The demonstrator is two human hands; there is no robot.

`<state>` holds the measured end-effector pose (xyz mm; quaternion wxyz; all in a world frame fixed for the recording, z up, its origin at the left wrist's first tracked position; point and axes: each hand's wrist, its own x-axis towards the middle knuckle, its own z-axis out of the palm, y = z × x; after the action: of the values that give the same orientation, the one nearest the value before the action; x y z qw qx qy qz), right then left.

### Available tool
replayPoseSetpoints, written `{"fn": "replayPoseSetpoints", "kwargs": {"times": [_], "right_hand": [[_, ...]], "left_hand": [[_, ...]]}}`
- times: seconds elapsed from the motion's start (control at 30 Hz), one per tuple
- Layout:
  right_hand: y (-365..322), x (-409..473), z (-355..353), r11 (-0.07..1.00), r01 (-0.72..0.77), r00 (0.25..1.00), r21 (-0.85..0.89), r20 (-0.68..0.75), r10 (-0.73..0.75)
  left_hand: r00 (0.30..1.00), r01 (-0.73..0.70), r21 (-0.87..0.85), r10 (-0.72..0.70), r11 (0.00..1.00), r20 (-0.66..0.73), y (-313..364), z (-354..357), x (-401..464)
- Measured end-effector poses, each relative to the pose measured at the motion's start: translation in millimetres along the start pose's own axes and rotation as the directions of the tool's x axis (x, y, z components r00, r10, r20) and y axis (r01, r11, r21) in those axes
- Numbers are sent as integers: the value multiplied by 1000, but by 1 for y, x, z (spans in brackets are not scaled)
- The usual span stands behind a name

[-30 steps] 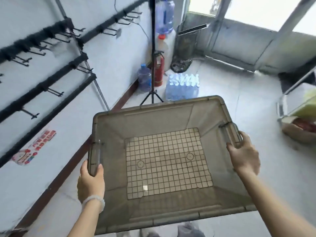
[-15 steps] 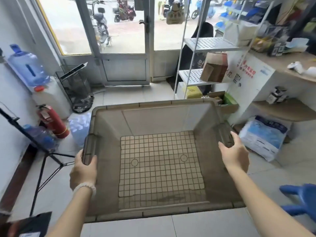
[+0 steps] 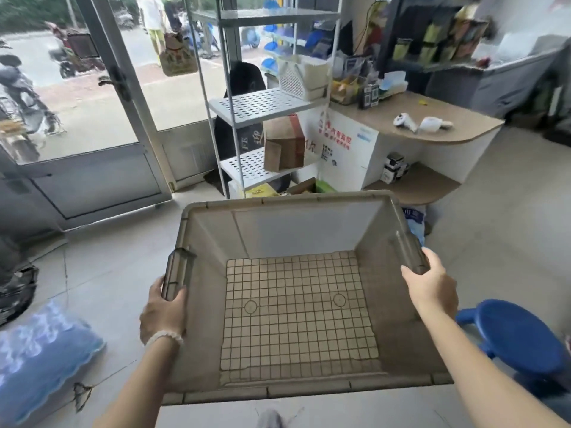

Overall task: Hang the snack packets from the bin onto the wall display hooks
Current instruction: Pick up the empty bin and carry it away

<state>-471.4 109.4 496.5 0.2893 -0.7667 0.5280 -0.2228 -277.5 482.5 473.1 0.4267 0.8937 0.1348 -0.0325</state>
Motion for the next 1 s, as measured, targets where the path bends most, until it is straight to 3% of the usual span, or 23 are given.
{"fn": "replayPoseSetpoints", "kwargs": {"times": [0.27, 0.47, 0.8, 1.0], "right_hand": [[-6, 110, 2, 987, -144, 977, 71, -146, 153], [12, 211, 12, 980, -188, 968, 61, -158, 196], [20, 420, 41, 996, -88, 995, -31, 42, 89], [3, 482, 86, 995, -4, 988, -103, 152, 20]], "left_hand": [[981, -147, 38, 141, 988, 131, 132, 110, 80], [980, -137, 65, 126, 988, 155, 194, 204, 98], [996, 78, 94, -81, 993, 31, 255, 342, 91], [961, 277, 94, -275, 956, -31, 250, 380, 98]]}}
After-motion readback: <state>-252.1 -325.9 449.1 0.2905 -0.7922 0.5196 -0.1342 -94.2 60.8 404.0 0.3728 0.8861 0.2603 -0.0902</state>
